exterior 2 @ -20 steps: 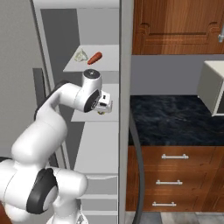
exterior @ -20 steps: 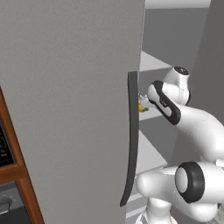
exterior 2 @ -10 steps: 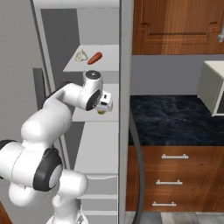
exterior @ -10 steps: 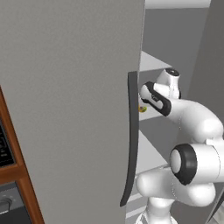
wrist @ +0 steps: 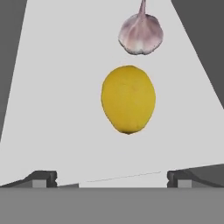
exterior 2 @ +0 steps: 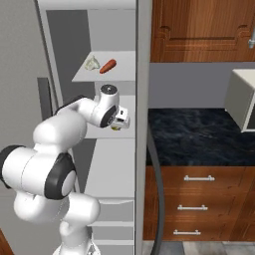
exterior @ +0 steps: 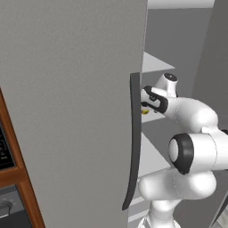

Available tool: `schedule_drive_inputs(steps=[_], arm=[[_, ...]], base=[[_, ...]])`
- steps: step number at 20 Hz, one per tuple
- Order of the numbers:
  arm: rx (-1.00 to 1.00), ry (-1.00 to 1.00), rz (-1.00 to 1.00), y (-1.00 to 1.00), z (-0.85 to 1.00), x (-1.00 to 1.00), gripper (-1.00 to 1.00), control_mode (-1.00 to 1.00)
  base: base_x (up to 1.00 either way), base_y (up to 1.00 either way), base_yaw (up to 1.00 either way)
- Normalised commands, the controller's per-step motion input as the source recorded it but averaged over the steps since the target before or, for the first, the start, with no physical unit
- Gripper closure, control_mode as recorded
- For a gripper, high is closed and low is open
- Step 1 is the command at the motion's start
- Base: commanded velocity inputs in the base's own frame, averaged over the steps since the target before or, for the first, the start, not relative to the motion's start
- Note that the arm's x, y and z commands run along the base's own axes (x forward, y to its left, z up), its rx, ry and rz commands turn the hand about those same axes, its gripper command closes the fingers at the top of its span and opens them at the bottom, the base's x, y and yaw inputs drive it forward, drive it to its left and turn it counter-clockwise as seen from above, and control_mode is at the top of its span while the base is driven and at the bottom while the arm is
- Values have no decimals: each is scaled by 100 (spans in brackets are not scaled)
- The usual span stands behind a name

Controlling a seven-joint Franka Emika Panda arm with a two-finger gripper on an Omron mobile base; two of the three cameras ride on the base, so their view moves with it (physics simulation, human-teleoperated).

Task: Take the garlic and lemon from the second highest rack and move them to the highest rack where the carrot and garlic are located, to maximize freezer space. Close the freezer door after rearranging.

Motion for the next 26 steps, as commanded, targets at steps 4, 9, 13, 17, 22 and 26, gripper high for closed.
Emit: schedule_drive_inputs(steps=[4,9,13,17,22,26], arm=[[0,0,0,0,-8,43,-100,-100],[0,4,0,0,-6,43,-100,-100],[0,5,0,0,-18,39,-100,-100],[0,0,0,-4,-24,21,-100,-100],[0,0,0,-2,-27,-1,-100,-100],[0,0,0,0,-26,0,-100,-100]], base=[[0,0,0],[0,0,0],[0,0,0],[0,0,0],[0,0,0],[0,0,0]])
